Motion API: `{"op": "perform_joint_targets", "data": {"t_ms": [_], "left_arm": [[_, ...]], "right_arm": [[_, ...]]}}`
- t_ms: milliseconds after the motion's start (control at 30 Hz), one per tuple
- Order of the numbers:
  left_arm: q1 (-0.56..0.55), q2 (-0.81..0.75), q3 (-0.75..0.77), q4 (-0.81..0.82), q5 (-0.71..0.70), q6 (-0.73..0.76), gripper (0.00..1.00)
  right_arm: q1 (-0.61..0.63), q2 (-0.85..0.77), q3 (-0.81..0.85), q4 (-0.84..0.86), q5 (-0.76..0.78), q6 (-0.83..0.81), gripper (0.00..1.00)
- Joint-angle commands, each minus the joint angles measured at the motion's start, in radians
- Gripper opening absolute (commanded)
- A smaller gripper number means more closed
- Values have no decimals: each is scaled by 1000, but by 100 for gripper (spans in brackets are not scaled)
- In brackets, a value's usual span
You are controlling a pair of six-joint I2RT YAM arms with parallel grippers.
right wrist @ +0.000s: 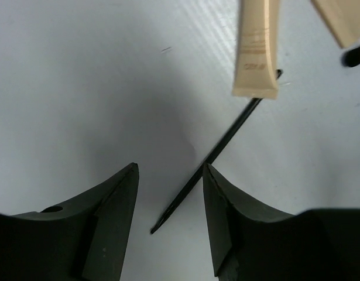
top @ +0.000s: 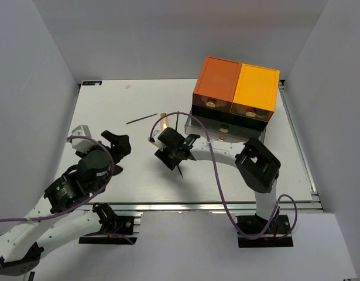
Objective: Organize the makeup
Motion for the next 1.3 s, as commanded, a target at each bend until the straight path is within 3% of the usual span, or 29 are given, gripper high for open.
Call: {"op": "perform_joint_targets", "data": {"t_ms": [0,300,633,1000,1267], "left_arm": [[2,75,38,-117,5,71,98],[0,111,66,-91,-21,149,98],[0,131,59,-82,34,97,98],[0,174,80,-64,36,68,98],[2,191,78,-71,82,33,98]], "right_arm": [[2,32,77,-5,154,27,53],[-19,58,48,9,159,22,49],[-98,110,64,-26,53,51,44],[-96,154,52,-69,25,99,40],[-98,95,-92,-28,70,31,18]]}}
